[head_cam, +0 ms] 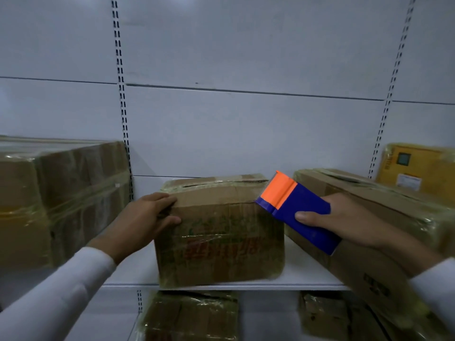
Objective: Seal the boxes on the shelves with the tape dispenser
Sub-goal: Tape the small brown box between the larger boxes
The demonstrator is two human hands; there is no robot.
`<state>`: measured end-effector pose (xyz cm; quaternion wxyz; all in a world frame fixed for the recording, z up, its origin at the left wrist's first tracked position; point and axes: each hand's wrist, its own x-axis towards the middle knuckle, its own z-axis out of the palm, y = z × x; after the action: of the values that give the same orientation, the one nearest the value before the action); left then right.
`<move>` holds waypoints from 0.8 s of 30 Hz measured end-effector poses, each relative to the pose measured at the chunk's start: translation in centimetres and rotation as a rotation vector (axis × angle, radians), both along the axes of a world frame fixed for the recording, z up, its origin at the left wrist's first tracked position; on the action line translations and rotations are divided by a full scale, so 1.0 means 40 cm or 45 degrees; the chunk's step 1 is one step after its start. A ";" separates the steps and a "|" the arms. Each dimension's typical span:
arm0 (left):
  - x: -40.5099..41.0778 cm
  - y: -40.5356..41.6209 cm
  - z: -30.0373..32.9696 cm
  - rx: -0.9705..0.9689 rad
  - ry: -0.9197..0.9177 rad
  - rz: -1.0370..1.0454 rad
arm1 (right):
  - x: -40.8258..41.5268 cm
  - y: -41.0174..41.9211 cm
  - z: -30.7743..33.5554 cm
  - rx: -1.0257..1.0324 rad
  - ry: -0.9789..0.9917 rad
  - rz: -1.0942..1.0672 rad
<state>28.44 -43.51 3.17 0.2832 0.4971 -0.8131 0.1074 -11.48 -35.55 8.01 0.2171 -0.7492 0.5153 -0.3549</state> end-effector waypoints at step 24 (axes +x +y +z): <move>-0.254 0.125 0.088 0.656 0.687 -0.765 | 0.052 -0.011 0.006 0.162 0.183 0.402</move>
<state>18.29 -38.49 6.70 0.3701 0.3042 -0.8185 -0.3172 -9.38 -36.01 8.26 0.2798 -0.8289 0.4271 -0.2287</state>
